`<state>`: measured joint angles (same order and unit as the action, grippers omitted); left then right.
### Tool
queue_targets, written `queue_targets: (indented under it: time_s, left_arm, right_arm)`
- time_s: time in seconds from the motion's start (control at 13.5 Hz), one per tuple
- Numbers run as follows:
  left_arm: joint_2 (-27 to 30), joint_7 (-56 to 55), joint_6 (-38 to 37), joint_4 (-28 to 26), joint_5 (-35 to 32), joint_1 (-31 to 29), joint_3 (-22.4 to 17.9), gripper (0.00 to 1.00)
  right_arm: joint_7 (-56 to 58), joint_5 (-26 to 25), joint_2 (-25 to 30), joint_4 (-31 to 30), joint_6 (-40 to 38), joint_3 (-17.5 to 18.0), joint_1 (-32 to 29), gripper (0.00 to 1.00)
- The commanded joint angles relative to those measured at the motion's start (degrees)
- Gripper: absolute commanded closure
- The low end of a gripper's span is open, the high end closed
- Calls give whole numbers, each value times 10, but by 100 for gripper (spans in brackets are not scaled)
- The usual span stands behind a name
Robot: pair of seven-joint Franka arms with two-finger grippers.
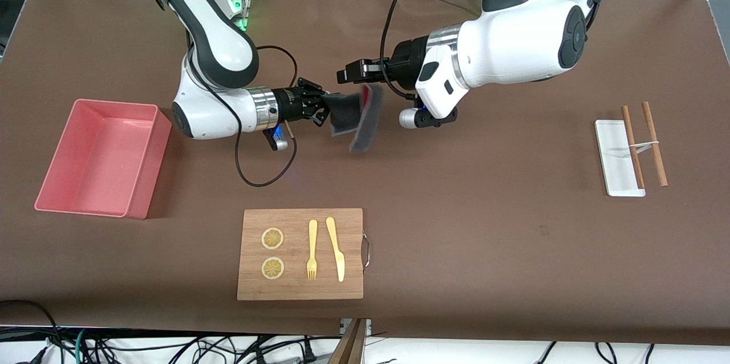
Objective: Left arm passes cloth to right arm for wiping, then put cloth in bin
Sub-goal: 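Open the left gripper and withdraw it while the right gripper holds cloth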
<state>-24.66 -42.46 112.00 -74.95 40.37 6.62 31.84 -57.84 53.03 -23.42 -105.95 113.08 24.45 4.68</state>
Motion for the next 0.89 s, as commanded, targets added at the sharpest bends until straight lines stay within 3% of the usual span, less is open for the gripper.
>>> queue_targets:
  time_s: [0.0,0.22,0.37,0.52,0.67,0.81]
  left_arm:
    - [11,14,-19,-3,12,-8,1,0]
    - [12,14,-20,-3,12,-12,1,0]
    - [19,16,-30,-3,10,-19,-2,0]
    - [25,33,-72,-3,10,-48,-3,0]
    - [36,78,-134,-3,1,-87,-5,0]
    - [48,95,-174,-3,-63,-112,-4,0]
  right_arm:
    - [6,1,6,1,-9,0,-4,100]
    - [6,-34,7,7,-9,-2,-3,100]
    - [9,-110,7,9,-11,0,-1,100]
    - [21,-191,7,9,-11,3,3,100]
    - [47,-223,5,6,-11,3,4,100]
    - [56,-267,0,2,-11,3,5,100]
